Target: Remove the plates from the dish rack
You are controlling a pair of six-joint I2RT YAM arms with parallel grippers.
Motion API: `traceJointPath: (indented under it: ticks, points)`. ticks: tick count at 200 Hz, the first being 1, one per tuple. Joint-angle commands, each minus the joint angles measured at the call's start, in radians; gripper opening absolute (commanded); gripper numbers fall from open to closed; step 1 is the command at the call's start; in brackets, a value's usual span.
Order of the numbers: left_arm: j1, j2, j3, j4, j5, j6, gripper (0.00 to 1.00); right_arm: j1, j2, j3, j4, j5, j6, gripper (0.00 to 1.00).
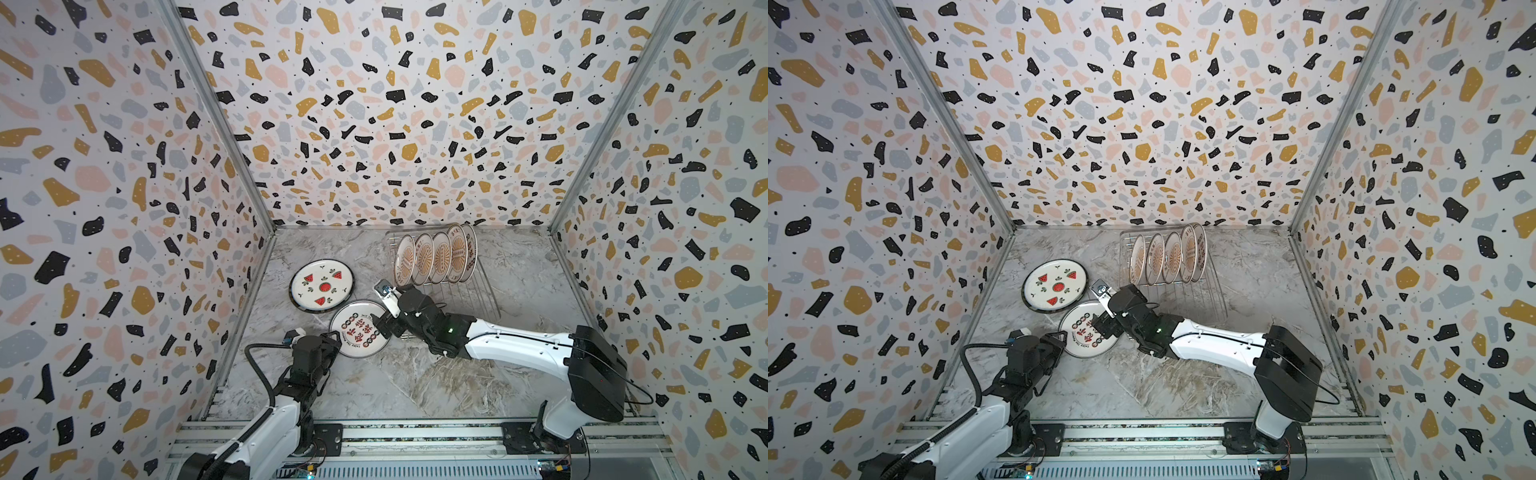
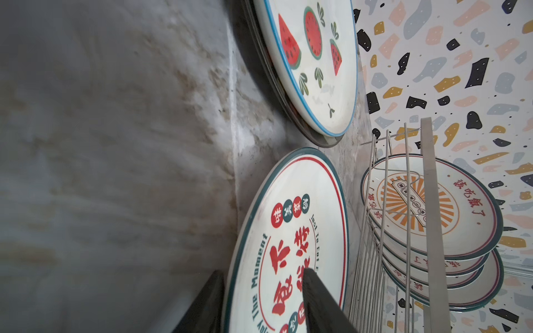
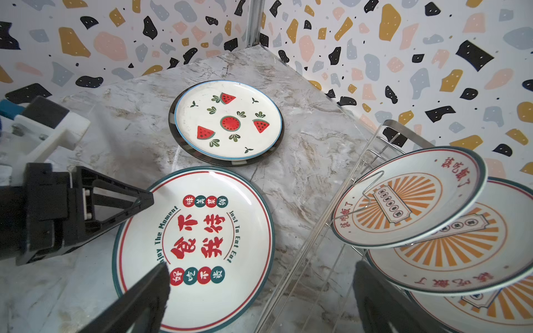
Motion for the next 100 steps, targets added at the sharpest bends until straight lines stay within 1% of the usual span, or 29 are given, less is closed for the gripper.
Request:
traceJointPath:
  ticks: [1, 5, 18, 23, 33, 40, 58, 80, 86, 100]
  points:
    - [-0.004, -0.027, 0.008, -0.018, -0.038, 0.003, 0.47, 0.003, -0.041, 0.006, 0.011, 0.014, -0.010, 1.00]
    - [-0.004, -0.032, 0.010, -0.025, -0.043, 0.006, 0.49, 0.003, -0.047, 0.002, 0.017, 0.012, -0.008, 1.00]
    - [-0.004, -0.054, 0.015, -0.045, -0.058, 0.012, 0.64, -0.001, -0.065, -0.016, 0.040, 0.016, -0.004, 0.99]
    - [-0.004, -0.064, 0.017, -0.066, -0.068, 0.015, 0.71, -0.005, -0.075, -0.024, 0.049, 0.015, 0.000, 1.00]
    - [-0.004, -0.093, 0.024, -0.098, -0.090, 0.027, 0.92, -0.017, -0.096, -0.040, 0.068, 0.004, 0.017, 0.99]
    - [-0.004, -0.115, 0.029, -0.124, -0.114, 0.039, 1.00, -0.028, -0.114, -0.055, 0.084, -0.008, 0.030, 0.99]
    - [-0.004, -0.178, 0.043, -0.178, -0.170, 0.056, 1.00, -0.064, -0.172, -0.114, 0.143, -0.034, 0.068, 0.99]
    - [-0.004, -0.250, 0.044, -0.179, -0.217, 0.078, 0.99, -0.116, -0.248, -0.175, 0.191, -0.044, 0.126, 0.99]
    - [-0.004, -0.264, 0.046, -0.165, -0.227, 0.095, 1.00, -0.131, -0.272, -0.190, 0.199, -0.044, 0.144, 0.99]
    - [-0.004, -0.291, 0.047, -0.104, -0.234, 0.186, 1.00, -0.170, -0.329, -0.215, 0.199, -0.056, 0.184, 0.99]
